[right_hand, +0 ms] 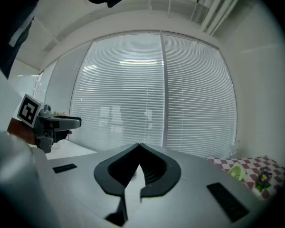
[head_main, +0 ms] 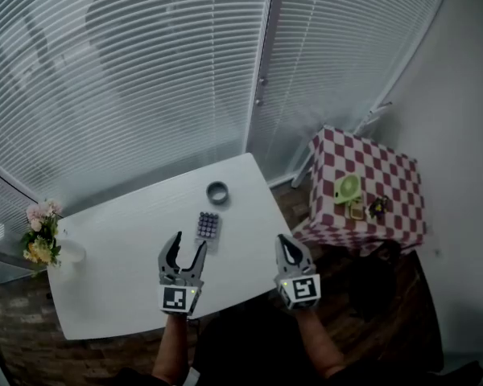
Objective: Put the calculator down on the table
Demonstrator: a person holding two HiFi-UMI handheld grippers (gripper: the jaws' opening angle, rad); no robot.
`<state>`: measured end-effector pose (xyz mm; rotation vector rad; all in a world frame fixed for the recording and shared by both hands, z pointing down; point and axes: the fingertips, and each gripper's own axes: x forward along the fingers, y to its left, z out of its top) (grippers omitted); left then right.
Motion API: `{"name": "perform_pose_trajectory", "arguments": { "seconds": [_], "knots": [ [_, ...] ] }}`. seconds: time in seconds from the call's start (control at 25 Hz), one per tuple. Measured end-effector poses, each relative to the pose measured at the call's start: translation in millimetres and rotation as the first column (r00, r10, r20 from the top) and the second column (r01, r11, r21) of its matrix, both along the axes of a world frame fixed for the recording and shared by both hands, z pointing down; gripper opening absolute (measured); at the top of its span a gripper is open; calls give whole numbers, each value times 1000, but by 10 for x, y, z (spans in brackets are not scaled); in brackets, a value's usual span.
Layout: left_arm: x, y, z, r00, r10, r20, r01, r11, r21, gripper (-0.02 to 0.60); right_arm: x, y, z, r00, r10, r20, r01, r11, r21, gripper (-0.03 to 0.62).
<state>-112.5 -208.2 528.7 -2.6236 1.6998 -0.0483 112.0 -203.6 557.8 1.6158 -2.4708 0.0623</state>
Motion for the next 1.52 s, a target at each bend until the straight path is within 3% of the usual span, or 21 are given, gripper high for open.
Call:
{"name": "perform_pose_trajectory", "arguments": {
  "seconds": [0.2,0.28,0.32,0.56,0.84,1.04,1.36,1.52],
  "knots": [
    [-36,25,-22,1000,-27,-7,27,1000,11,230,-22,-3,-15,1000,-3,3,3,1000,3,6],
    [-84,49,-33,998,-57,-8,57,998,25,114,-23,2,-11,1000,0,2,0,1000,-3,6],
    [-101,60,-38,997,-70,-14,71,997,24,90,-20,5,-5,1000,2,1,-2,1000,-3,6],
    [-175,91,-61,995,-101,12,101,994,38,20,-31,2,43,1000,7,14,-7,1000,-15,6],
    [-216,116,-68,992,-120,25,119,992,46,6,-32,-13,74,1000,-7,-12,7,1000,9,6],
    [-225,109,-68,994,-106,20,105,993,47,6,-170,23,33,995,-54,-89,54,999,3,5],
    [-207,120,-38,995,-94,12,94,995,35,6,-228,62,90,992,-83,-95,80,996,-36,5],
    [-253,111,-20,995,-98,-1,98,995,30,6,-236,34,57,992,-81,-93,80,997,-10,5]
  ]
}}
